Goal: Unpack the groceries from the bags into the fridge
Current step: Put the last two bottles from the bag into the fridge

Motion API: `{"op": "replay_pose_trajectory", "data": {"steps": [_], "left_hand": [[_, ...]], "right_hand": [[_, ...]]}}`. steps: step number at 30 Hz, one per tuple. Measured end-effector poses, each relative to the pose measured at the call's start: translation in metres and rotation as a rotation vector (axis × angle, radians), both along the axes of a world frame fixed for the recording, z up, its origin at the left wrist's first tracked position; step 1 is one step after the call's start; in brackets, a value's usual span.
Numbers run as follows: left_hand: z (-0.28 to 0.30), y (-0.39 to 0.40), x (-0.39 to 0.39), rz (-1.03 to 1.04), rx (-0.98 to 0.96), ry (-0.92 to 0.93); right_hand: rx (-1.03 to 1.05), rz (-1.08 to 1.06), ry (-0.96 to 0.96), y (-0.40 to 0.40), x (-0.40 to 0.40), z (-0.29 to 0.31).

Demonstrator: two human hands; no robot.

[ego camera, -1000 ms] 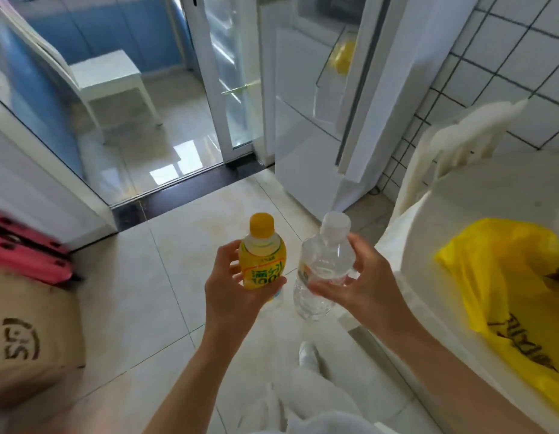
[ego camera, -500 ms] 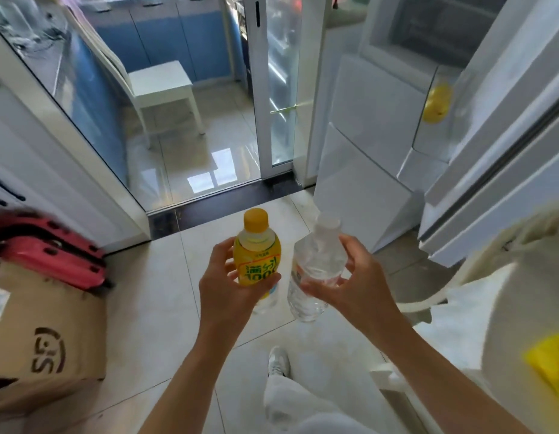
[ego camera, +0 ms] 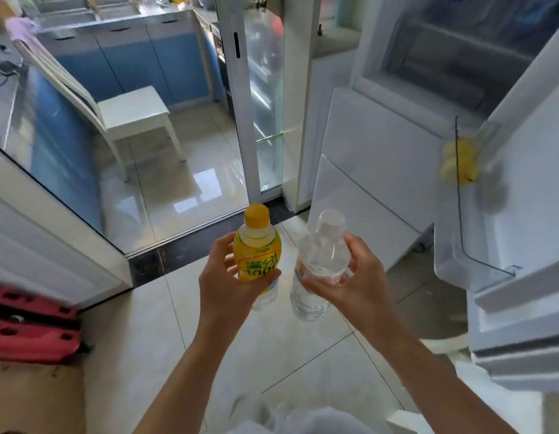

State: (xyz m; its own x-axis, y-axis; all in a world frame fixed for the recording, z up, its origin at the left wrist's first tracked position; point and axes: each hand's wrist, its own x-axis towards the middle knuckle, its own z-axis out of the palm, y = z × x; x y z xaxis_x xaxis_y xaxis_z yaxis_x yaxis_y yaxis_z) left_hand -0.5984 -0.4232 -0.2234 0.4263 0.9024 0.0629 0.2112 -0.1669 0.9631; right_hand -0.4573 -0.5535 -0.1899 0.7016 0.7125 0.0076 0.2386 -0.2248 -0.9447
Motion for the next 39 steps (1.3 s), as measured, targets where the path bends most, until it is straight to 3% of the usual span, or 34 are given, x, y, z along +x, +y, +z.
{"op": "replay_pose_trajectory", "data": {"steps": [20, 31, 39], "left_hand": [[0.045, 0.26, 0.224, -0.507, 0.05, -0.064], [0.08, 0.293, 0.386, -0.726, 0.04, -0.202], [0.116, 0.285, 0.535, -0.79, 0.033, -0.32]], "right_hand": [[0.103, -0.509, -0.046, 0.2, 0.146, 0.051], [0.168, -0.728, -0.131, 0.234, 0.26, 0.087], [0.244, -0.851, -0.185, 0.237, 0.387, 0.12]]}}
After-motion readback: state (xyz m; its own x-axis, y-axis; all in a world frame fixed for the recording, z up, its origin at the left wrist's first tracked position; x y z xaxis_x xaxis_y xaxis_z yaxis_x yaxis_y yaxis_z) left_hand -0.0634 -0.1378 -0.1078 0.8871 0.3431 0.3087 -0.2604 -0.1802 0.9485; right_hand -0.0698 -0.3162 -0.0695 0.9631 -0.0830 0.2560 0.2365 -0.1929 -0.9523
